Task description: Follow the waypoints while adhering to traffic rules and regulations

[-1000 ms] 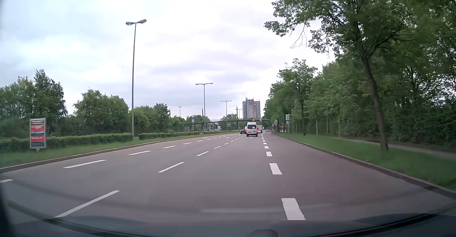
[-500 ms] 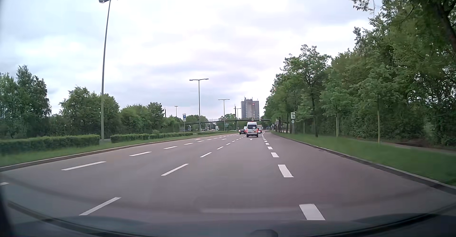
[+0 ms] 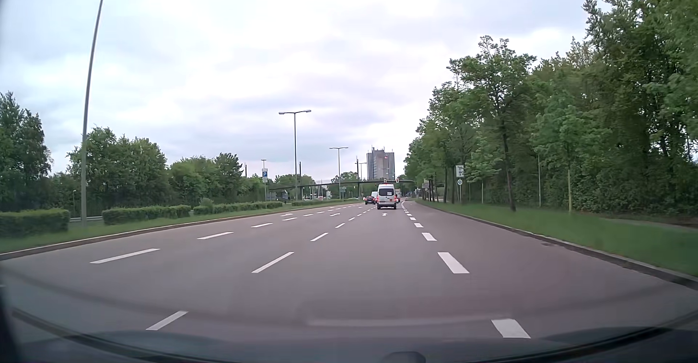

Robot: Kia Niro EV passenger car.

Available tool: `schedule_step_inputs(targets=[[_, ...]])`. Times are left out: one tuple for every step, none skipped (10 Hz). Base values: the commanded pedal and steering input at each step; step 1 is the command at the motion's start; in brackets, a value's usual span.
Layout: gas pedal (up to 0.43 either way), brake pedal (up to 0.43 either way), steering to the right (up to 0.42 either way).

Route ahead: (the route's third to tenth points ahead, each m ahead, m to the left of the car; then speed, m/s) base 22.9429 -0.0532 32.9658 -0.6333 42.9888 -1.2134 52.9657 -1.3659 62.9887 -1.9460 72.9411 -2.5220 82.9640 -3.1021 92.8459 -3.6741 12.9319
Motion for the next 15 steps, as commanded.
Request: schedule_step_inputs(targets=[[0.079,0.000,0.001],[0.079,0.000,-0.001],[0.079,0.000,-0.006],[0.067,0.000,-0.009],[0.059,0.000,-0.009],[0.059,0.000,-0.009],[0.059,0.000,-0.009],[0.047,0.000,-0.009],[0.047,0.000,-0.009],[0.047,0.000,-0.009],[0.047,0.000,-0.009],[0.047,0.000,-0.010],[0.059,0.000,-0.009],[0.059,0.000,-0.010],[0.059,0.000,-0.010]])
